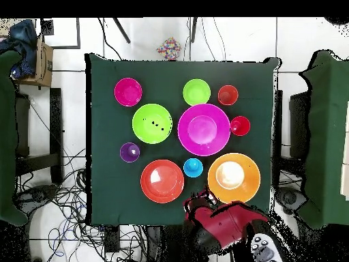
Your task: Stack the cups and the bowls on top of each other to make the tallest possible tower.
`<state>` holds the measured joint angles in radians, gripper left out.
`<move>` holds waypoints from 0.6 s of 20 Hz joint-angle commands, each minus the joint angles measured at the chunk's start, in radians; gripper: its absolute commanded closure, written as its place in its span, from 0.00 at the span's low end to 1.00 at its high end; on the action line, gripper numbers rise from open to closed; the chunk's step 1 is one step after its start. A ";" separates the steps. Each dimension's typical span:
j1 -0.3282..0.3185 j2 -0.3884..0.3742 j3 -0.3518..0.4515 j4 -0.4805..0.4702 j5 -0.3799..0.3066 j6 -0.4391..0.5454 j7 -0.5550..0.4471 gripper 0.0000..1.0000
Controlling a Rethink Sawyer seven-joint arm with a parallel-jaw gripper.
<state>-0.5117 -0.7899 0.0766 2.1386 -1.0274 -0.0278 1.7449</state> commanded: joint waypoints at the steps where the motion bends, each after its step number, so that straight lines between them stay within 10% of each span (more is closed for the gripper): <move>1: 0.067 0.034 0.039 -0.011 0.060 0.033 0.119 0.00; 12: 0.005 -0.180 0.206 0.158 0.260 0.173 0.056 0.00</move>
<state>-0.4968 -0.8722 0.1163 2.1892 -0.8950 -0.0220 1.7449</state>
